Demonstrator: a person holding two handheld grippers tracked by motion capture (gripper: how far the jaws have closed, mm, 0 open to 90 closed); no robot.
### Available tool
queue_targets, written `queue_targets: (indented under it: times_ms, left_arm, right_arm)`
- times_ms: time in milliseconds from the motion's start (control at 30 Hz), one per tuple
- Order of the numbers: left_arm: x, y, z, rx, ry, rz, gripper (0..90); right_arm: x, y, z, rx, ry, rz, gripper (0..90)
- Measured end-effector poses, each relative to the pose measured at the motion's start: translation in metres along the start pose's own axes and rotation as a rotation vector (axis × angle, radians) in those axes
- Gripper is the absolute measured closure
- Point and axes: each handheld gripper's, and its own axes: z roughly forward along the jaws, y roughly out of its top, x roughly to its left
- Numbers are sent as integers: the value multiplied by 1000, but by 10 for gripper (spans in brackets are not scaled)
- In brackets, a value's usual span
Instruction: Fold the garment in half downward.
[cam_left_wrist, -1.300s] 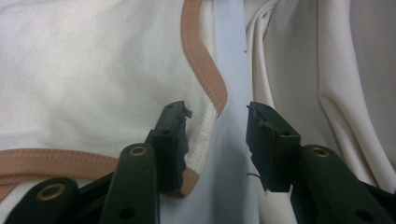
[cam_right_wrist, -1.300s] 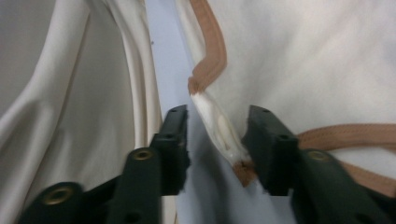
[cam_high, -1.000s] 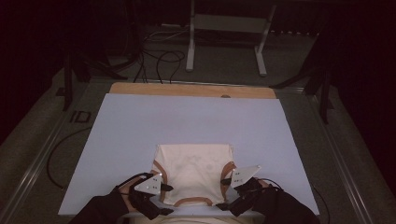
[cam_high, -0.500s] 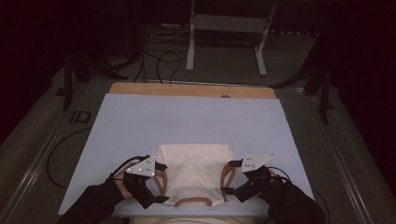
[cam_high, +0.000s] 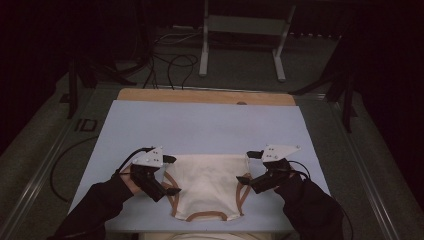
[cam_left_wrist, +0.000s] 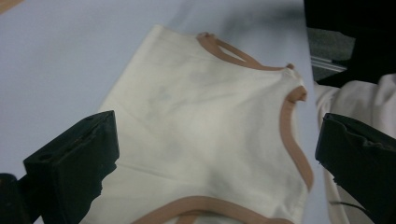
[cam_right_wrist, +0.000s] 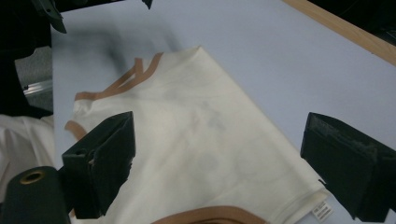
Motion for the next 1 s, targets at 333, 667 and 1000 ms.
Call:
queue_targets:
  times_ms: [333,667,1000]
  left_arm:
    - [25,4,0,-17,70,-34,0]
    - [50,-3,2,-27,148,-119,0]
    - [66,-13,9,-24,176,-167,0]
  right_arm:
    - [-18,10,3,-10,-44,11,99]
    - [-36,13,4,3,-86,45,95]
    - [-54,0,17,26,-101,92,92]
